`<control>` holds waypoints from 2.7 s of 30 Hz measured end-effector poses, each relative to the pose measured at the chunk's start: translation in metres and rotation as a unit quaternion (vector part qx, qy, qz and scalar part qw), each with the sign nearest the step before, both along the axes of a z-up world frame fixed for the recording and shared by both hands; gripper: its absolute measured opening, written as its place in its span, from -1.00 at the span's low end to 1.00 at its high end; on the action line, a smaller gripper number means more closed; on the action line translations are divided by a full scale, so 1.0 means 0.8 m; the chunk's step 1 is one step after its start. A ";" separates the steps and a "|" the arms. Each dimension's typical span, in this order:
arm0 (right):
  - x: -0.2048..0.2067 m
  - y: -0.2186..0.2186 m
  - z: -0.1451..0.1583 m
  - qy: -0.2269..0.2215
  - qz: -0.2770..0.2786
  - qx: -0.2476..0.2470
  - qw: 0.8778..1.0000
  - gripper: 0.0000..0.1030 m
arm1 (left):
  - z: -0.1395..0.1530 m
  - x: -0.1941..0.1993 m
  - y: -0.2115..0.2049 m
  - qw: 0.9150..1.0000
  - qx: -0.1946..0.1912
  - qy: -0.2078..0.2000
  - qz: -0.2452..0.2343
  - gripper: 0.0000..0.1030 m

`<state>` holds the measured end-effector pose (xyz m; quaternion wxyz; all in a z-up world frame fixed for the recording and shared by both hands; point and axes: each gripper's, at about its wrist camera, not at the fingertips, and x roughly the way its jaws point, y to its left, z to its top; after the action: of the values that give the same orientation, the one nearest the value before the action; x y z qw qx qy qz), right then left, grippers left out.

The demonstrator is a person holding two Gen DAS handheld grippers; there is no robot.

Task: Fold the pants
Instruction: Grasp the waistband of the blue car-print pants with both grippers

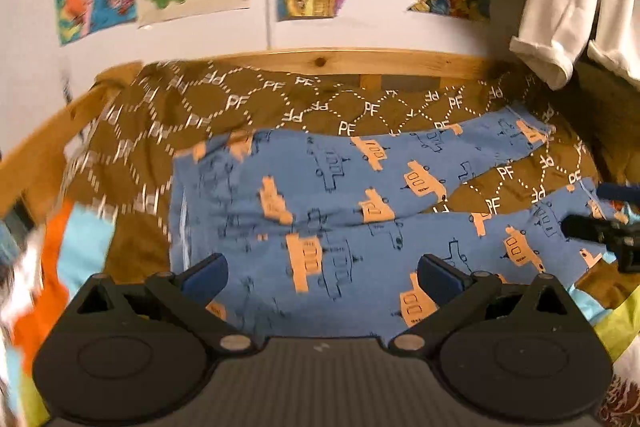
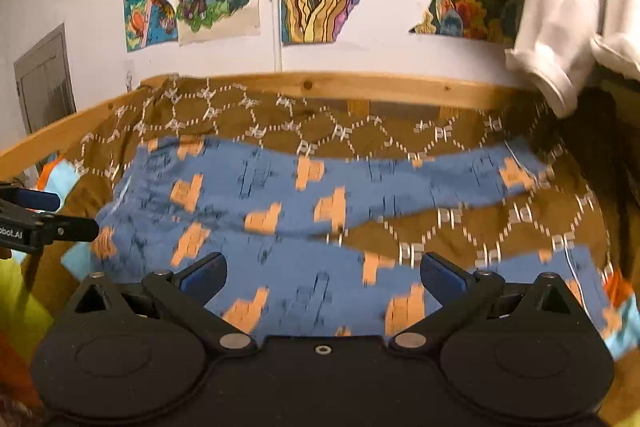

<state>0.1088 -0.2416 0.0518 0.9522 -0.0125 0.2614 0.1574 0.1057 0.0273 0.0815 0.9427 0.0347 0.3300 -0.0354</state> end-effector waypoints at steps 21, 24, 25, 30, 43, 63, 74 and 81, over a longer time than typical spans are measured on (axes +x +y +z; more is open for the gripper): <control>0.271 0.030 0.006 0.032 0.192 -0.143 0.970 0.99 | -0.029 0.283 0.098 0.992 0.127 0.010 0.007 0.98; 0.334 0.042 -0.010 0.052 0.200 -0.152 0.967 0.99 | -0.037 0.314 0.109 0.992 0.114 0.039 -0.034 0.91; 0.356 0.045 -0.015 0.064 0.209 -0.146 0.965 0.99 | -0.040 0.319 0.110 0.992 0.113 0.044 -0.045 0.90; 0.440 0.067 -0.038 0.122 0.262 -0.127 0.949 0.93 | -0.046 0.353 0.108 0.986 0.097 0.081 -0.105 0.60; 0.493 0.105 -0.093 0.177 0.319 -0.209 0.907 -0.15 | -0.059 0.384 0.080 0.973 0.116 0.156 -0.124 -0.94; 0.514 0.119 -0.063 0.043 0.225 -0.223 0.947 -0.94 | -0.054 0.403 0.078 0.984 0.159 0.076 -0.035 -0.84; 0.532 0.117 -0.045 0.054 0.283 -0.159 0.944 0.08 | -0.026 0.386 0.128 0.989 0.100 0.084 -0.062 -0.07; 0.540 0.138 -0.063 0.087 0.273 -0.181 0.941 -0.50 | -0.036 0.390 0.117 0.983 0.120 0.111 -0.081 -0.85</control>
<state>0.5410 -0.1308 0.0014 0.8281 -0.2416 0.3535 0.3617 0.4179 0.1210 0.0528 0.8831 0.1702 0.4306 -0.0753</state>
